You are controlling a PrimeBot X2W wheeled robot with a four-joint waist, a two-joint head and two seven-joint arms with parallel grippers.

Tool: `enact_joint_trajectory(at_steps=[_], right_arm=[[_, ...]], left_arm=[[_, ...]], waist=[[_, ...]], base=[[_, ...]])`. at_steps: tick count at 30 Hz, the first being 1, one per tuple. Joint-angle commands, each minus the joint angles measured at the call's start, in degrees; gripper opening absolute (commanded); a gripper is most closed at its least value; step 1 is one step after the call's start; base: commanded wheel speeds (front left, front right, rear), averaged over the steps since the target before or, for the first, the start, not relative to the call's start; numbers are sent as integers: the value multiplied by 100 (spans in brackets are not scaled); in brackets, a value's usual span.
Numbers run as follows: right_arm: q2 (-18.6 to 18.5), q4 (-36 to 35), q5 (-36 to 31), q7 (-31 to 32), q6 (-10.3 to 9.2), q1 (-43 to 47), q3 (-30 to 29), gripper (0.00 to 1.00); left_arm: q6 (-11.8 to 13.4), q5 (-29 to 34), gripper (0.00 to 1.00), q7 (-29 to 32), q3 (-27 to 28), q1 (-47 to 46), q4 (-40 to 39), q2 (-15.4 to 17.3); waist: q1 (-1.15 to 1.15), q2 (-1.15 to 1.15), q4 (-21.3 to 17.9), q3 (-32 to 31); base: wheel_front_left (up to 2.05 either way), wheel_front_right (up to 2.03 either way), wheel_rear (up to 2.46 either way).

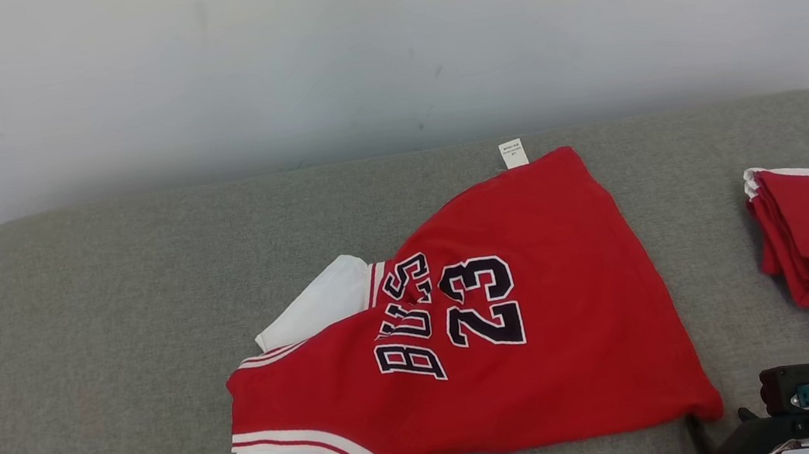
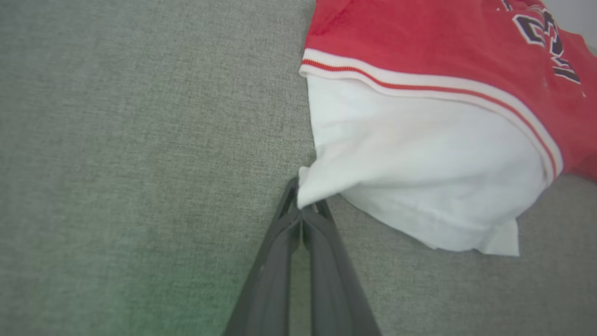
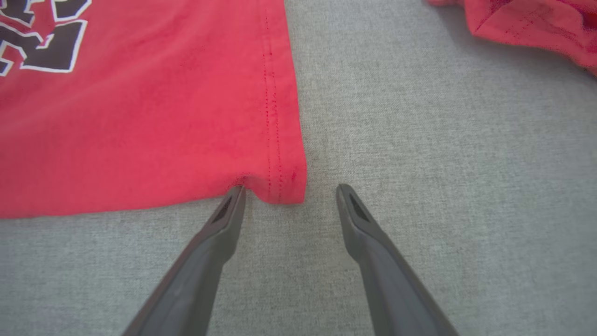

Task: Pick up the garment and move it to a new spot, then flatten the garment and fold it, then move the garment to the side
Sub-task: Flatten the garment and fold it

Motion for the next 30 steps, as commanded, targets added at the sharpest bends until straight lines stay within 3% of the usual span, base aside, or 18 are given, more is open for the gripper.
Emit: enact_joint_trajectory(at_steps=[1, 2, 3, 4, 7, 8, 9, 18, 25, 30], right_arm=[[1, 132, -5, 60, -15, -78, -12, 100], [1, 185, -18, 77, -15, -105, -12, 76], [1, 226, -42, 69, -15, -135, -29, 58], [1, 269, -58, 51, -15, -160, -41, 32], [1, 352, -92, -52, -15, -254, -70, 9], [1, 352, -92, -52, -15, -254, -70, 9], [0, 417, -113, -87, -15, -287, -96, 0], [0, 289, 103, -259, -15, -364, -110, 0], [2, -723, 987, -203, -15, -609, 135, 0], [0, -1391, 1156, 1, -15, -1398, 459, 0]], left_arm=[[0, -3, 0, 11, -26, -78, -28, 36], [2, -2, 0, 23, -37, -90, -46, 33], [5, -5, 0, 32, -44, -105, -65, 31], [9, -9, 0, 24, -52, -118, -91, 28], [17, -23, 0, 28, -70, -130, -175, 31], [17, -23, 0, 28, -70, -130, -175, 31], [27, -18, 0, 33, -85, -131, -232, 40], [0, -314, 0, 53, -2, -107, -682, -81], [22, -922, 0, 392, 316, -359, -1918, -111], [82, -1222, 0, 936, 404, -1088, -2733, -26]], waist=[[0, 0, 60, 37], [0, 0, 79, 50], [0, 0, 92, 60], [0, 0, 104, 70], [0, 0, 131, 101], [0, 0, 131, 101], [0, 0, 145, 108], [0, 0, 163, 167], [0, 0, 103, 587], [0, 0, -43, 1205]], base=[[0, 0, 0], [0, 0, 0], [0, 0, 0], [0, 0, 0], [0, 0, 0], [0, 0, 0], [0, 0, 0], [0, 0, 0], [0, 0, 0], [0, 0, 0]])
